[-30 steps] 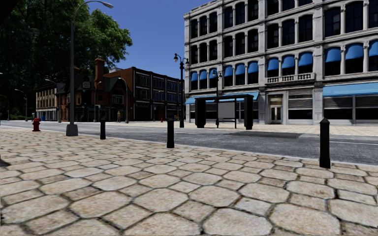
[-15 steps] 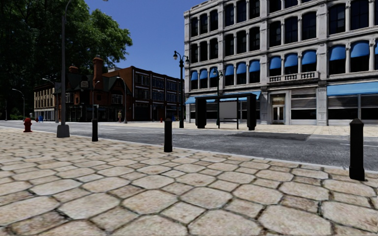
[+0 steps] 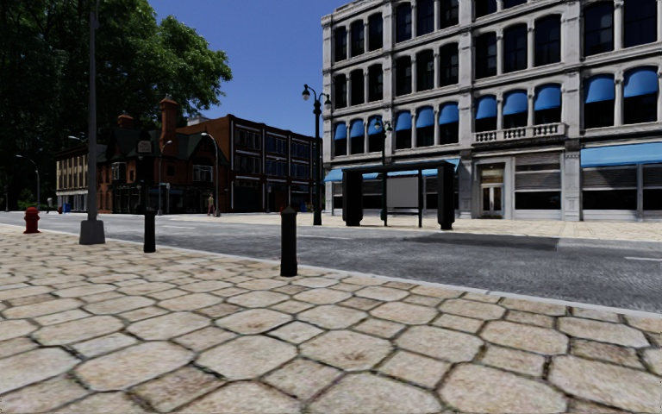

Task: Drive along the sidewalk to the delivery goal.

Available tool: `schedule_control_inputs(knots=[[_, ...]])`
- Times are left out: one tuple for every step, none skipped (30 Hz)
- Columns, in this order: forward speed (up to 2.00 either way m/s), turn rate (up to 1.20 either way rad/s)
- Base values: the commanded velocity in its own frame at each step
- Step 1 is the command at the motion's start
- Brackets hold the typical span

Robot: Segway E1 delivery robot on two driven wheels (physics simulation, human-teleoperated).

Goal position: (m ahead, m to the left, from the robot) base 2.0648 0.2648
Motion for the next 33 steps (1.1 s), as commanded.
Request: schedule_control_inputs(knots=[[1.17,0.00],[1.18,0.00],[1.22,0.00],[1.22,0.00],[1.23,0.00],[1.23,0.00],[1.24,0.00],[1.24,0.00],[1.24,0.00],[1.24,0.00],[1.24,0.00],[1.24,0.00],[1.24,0.00],[1.24,0.00],[1.24,0.00],[1.24,0.00],[1.24,0.00],[1.24,0.00],[1.24,0.00],[1.24,0.00],[1.23,0.00],[1.22,0.00],[1.21,0.00],[1.21,0.00],[1.21,0.00],[1.20,0.00],[1.20,0.00],[1.20,0.00],[1.20,0.11],[1.19,0.20],[1.19,0.31],[1.19,0.31],[1.18,0.47]])
